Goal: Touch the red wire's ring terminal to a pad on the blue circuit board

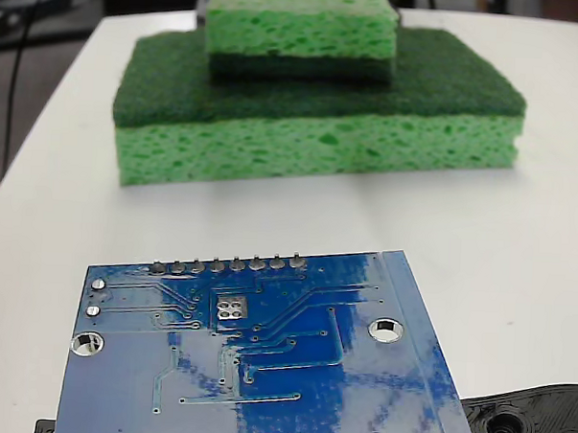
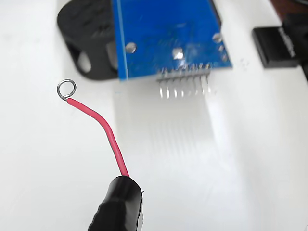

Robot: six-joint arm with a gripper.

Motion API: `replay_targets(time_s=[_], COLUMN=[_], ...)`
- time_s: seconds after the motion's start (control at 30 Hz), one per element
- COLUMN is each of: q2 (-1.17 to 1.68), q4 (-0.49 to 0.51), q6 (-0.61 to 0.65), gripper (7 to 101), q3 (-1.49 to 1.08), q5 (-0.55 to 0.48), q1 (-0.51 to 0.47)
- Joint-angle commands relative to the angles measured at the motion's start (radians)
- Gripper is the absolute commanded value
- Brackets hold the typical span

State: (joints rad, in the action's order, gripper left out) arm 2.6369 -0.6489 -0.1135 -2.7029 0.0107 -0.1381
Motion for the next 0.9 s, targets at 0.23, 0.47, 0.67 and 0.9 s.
replay_targets(time_s=[0.23, 0.47, 0.67, 0.9], q2=[0.397, 0.417, 0.417, 0.417], q4=[-0.081, -0.115, -0.133, -0.141], q6=[0.04, 0.061, 0.005, -0.063], gripper=[100.3, 100.3, 100.3, 100.3], q3=[-0.241, -0.244, -0.249, -0.241], q5=[-0.135, -0.169, -0.046, 0.118], q1=[-0.049, -0.048, -0.048, 0.029])
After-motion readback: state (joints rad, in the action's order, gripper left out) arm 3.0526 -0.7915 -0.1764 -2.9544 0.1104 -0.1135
